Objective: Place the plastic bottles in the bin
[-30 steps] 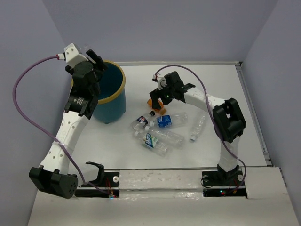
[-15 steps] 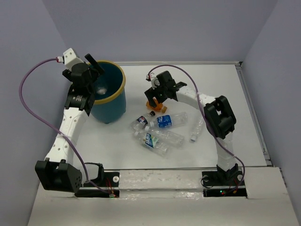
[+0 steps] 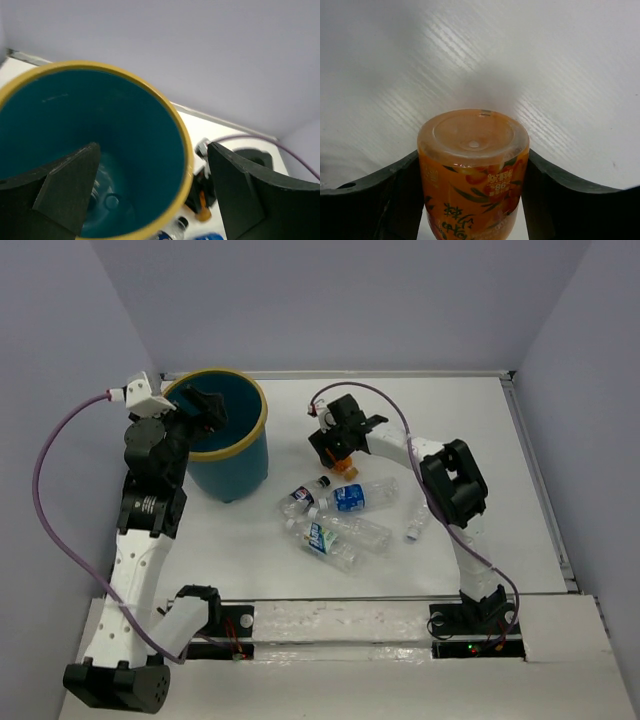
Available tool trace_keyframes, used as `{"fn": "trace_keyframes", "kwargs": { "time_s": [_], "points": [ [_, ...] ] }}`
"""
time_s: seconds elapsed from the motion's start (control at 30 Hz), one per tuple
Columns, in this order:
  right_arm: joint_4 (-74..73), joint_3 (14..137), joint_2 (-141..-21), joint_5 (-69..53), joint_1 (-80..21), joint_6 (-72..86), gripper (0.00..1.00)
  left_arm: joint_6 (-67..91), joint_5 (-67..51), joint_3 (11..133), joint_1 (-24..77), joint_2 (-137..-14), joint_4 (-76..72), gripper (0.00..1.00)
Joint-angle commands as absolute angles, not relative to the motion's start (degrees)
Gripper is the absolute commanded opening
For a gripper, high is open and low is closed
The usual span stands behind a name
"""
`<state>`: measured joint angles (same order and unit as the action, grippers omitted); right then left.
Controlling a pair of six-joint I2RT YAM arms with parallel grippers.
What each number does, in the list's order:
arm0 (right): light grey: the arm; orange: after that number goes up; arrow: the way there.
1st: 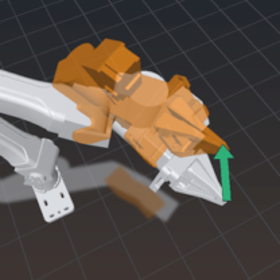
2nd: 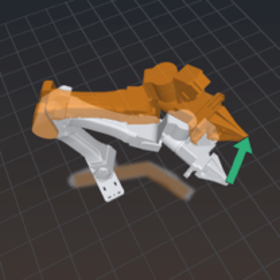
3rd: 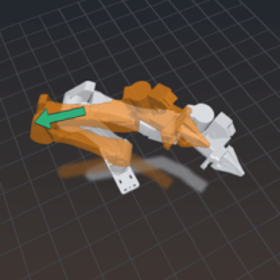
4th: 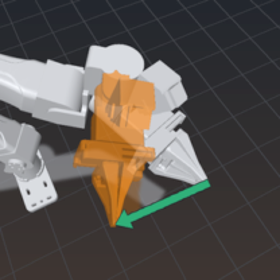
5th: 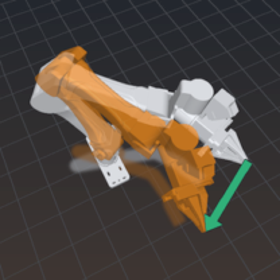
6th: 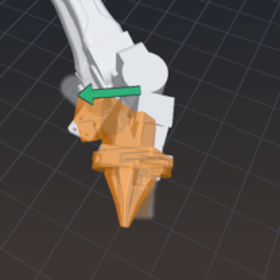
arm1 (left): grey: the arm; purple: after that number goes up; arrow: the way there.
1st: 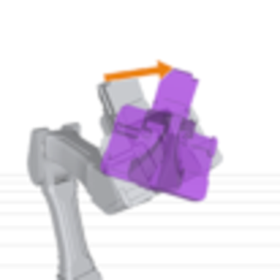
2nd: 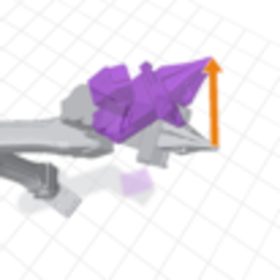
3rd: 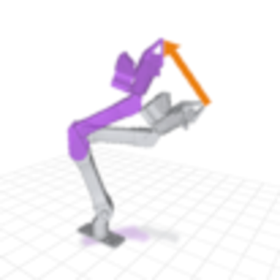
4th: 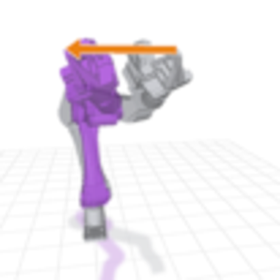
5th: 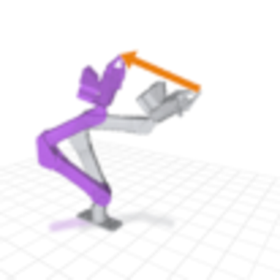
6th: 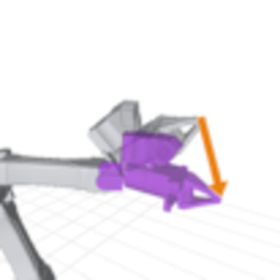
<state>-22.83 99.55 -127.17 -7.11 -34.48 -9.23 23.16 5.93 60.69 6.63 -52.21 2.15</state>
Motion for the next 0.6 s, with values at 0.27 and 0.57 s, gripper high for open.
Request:
{"fn": "trace_keyframes", "kwargs": {
  "time_s": [0.27,0.57],
  "points": [
    [-12.67,105.82,-110.93,-2.45,-34.89,-3.53,0.47,21.88,-32.23,46.59,6.59,-33.86,9.05,0.98],
    [-5.72,117.74,-105.29,-8.69,-38.32,7.8,0.46,23.11,-32.43,39.29,6.59,-28.13,16.25,0.98]
  ]
}}
